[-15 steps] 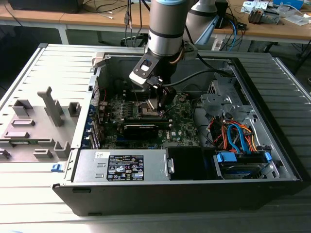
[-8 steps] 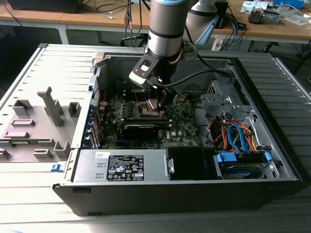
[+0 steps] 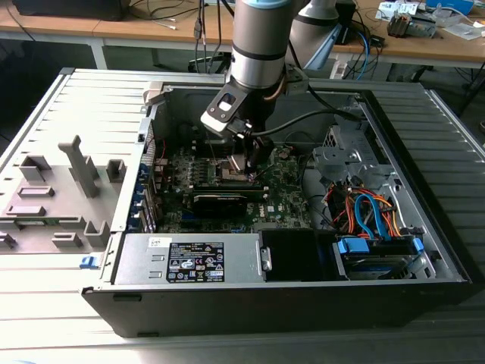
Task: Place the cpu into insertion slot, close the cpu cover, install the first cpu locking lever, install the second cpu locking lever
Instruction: 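Place the cpu into insertion slot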
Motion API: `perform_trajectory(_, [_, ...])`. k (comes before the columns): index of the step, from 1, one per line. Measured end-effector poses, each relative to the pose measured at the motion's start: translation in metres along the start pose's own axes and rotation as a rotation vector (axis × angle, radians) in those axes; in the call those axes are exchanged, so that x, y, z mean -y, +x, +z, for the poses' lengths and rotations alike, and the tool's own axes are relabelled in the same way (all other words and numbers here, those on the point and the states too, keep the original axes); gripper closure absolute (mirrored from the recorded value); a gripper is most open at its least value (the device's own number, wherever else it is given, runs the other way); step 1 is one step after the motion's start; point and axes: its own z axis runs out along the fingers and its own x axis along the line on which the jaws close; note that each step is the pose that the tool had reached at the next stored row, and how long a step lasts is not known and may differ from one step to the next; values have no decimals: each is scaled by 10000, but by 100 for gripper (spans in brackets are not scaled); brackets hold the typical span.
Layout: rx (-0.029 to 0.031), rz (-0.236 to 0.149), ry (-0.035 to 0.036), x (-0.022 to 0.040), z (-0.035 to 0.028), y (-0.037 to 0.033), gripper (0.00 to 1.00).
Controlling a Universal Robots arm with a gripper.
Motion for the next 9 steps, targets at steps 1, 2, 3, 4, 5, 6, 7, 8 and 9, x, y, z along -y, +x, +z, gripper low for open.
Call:
perform_trajectory(1, [-1, 22, 0, 0, 1, 0, 45])
perform_trajectory(2, [-1, 36, 0, 0, 2, 0, 45])
perform_trajectory(3, [-1, 45, 0, 0, 2, 0, 45])
perform_trajectory(4, [-2, 62, 0, 0, 3, 0, 45])
perform_trajectory(5, [-2, 81, 1, 0, 3, 0, 45])
perform_trajectory(6, [-3, 104, 0, 0, 5, 0, 45])
perform_trajectory(7, [-3, 121, 1, 0, 5, 0, 45])
perform_trajectory(8, [-4, 147, 1, 0, 6, 0, 45])
perform_trajectory(9, [-6, 176, 1, 0, 8, 0, 45])
